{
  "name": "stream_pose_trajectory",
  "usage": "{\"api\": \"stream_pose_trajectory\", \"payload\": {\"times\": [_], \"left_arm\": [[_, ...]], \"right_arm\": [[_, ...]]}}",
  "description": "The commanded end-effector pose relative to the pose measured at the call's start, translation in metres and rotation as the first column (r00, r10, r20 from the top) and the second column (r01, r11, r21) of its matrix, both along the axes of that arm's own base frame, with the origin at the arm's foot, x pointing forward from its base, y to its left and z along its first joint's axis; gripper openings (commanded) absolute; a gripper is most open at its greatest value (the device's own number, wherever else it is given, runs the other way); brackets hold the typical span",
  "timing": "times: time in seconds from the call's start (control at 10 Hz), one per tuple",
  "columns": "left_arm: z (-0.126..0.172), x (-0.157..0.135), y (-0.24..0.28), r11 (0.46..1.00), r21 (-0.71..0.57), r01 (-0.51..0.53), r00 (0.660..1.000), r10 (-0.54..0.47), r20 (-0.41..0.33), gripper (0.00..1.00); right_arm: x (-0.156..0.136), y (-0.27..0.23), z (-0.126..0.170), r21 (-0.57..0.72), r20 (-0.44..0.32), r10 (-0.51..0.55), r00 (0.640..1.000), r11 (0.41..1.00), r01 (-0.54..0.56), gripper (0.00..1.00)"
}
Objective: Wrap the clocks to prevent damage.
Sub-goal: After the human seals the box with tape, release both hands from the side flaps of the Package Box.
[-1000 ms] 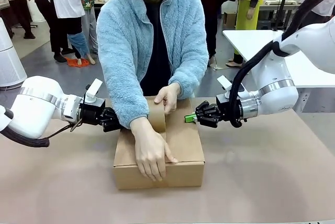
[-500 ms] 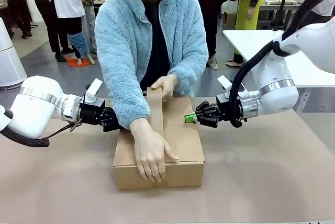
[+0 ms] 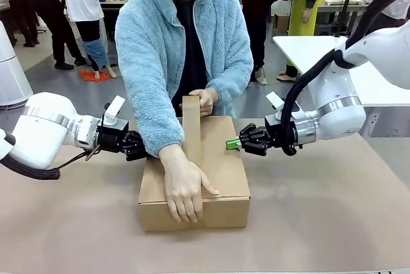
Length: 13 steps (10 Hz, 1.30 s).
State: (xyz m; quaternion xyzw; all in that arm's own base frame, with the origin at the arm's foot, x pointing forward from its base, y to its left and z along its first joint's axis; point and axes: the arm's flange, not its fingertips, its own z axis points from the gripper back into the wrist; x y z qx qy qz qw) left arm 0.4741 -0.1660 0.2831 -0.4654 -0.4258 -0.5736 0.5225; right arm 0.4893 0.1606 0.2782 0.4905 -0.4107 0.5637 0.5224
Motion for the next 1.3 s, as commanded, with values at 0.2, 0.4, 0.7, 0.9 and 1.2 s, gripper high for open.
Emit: {"api": "stream_pose_trajectory", "payload": {"times": [0.2,0.4,0.7,0.9,1.2], "left_arm": [[-0.0021,-0.0002,-0.0002,1.0,0.016,-0.005,1.0,0.005,0.005,0.0],[-0.0021,-0.0002,-0.0002,1.0,0.016,-0.005,1.0,0.005,0.005,0.0],[-0.0021,-0.0002,-0.0002,1.0,0.016,-0.005,1.0,0.005,0.005,0.0],[-0.0021,-0.0002,-0.0002,1.0,0.016,-0.005,1.0,0.005,0.005,0.0],[-0.0021,-0.0002,-0.0002,1.0,0.016,-0.005,1.0,0.005,0.005,0.0]], "right_arm": [[-0.0012,0.002,-0.0024,-0.007,-0.004,-0.02,1.0,1.0,0.02,0.01],[-0.0012,0.002,-0.0024,-0.007,-0.004,-0.02,1.0,1.0,0.02,0.01],[-0.0012,0.002,-0.0024,-0.007,-0.004,-0.02,1.0,1.0,0.02,0.01],[-0.0012,0.002,-0.0024,-0.007,-0.004,-0.02,1.0,1.0,0.02,0.01],[-0.0012,0.002,-0.0024,-0.007,-0.004,-0.02,1.0,1.0,0.02,0.01]]}}
